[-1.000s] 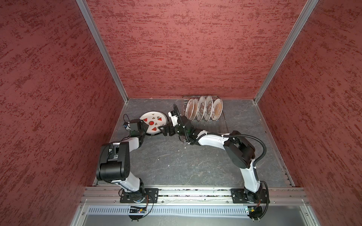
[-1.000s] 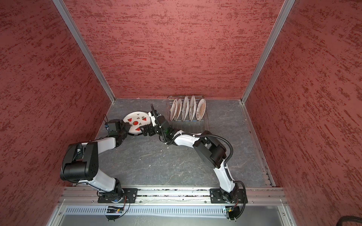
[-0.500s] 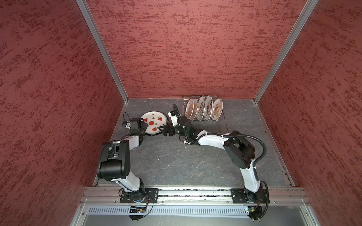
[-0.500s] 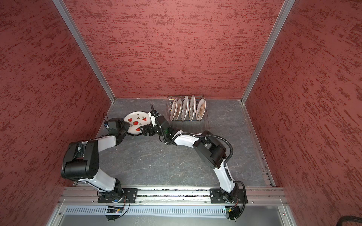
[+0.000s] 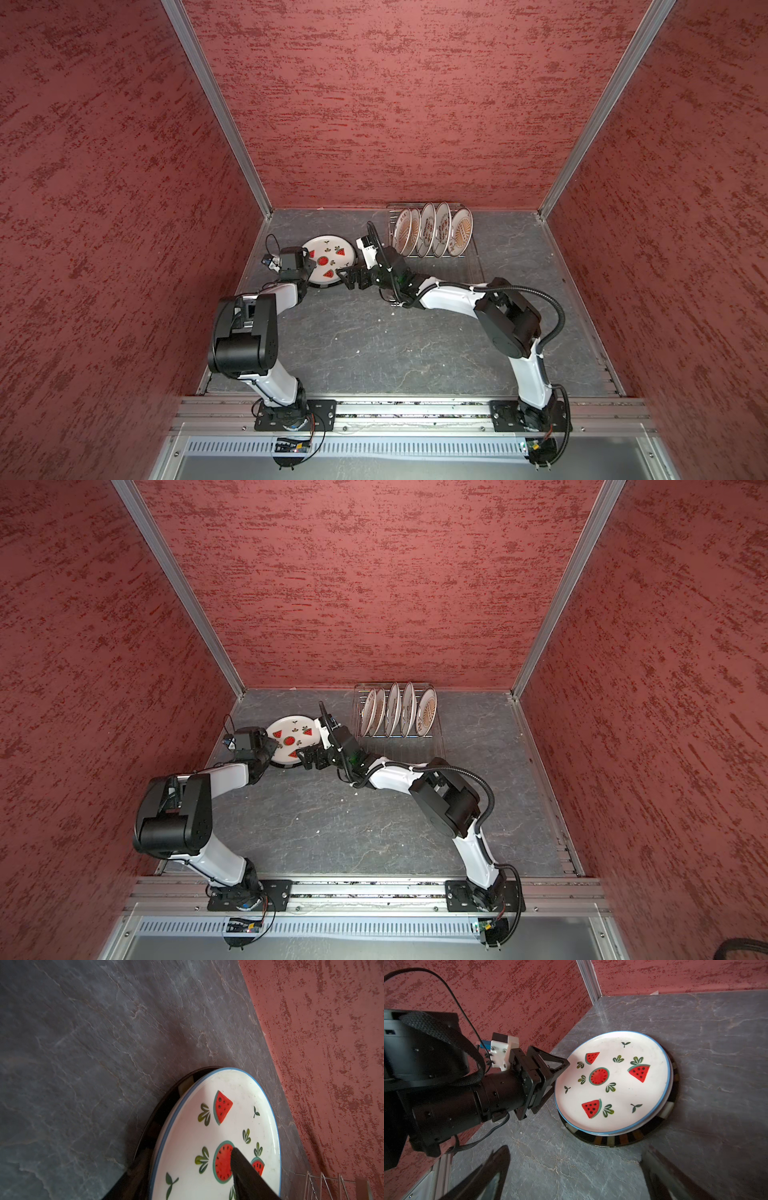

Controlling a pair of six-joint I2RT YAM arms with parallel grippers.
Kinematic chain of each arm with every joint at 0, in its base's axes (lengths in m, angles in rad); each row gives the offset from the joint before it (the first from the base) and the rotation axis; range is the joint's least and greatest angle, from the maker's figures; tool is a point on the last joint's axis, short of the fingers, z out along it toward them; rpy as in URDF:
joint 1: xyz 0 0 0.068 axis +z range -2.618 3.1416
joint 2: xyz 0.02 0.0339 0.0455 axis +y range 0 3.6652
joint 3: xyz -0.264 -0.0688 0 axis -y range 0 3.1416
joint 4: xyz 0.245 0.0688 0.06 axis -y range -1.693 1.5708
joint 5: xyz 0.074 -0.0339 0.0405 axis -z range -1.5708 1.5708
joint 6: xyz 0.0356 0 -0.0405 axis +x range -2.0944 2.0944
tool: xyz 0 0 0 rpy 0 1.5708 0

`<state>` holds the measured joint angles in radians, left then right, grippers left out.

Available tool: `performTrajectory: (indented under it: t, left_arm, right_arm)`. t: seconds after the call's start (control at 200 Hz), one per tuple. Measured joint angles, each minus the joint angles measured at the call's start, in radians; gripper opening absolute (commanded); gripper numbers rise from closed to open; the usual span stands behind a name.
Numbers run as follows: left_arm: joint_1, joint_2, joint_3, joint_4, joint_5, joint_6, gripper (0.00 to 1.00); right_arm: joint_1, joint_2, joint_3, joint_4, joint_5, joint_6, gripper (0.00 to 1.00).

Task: Unload the plates from the dish rack
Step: Place the plate among the plates.

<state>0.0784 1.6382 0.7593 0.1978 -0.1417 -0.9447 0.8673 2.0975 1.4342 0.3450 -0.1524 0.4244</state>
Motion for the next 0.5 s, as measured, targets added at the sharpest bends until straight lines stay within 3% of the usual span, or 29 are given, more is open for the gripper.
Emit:
performTrajectory:
  t: [0.105, 0.235, 0.501]
  left_arm:
    - [0.0, 0.0, 0.0, 0.004, 0.0, 0.0, 0.65]
    - [0.0, 0.0, 0.0, 0.011, -0.001, 0.009, 0.8]
    - [-0.001, 0.0, 0.002, 0.033, 0.006, 0.013, 0.81]
  right_arm:
    - [0.0, 0.0, 0.0, 0.0, 0.0, -0.003, 0.99]
    - [0.0, 0.0, 0.0, -0.003, 0.0, -0.006, 0.99]
    - [0.002, 0.0, 0.0, -0.023, 0.0, -0.006, 0.99]
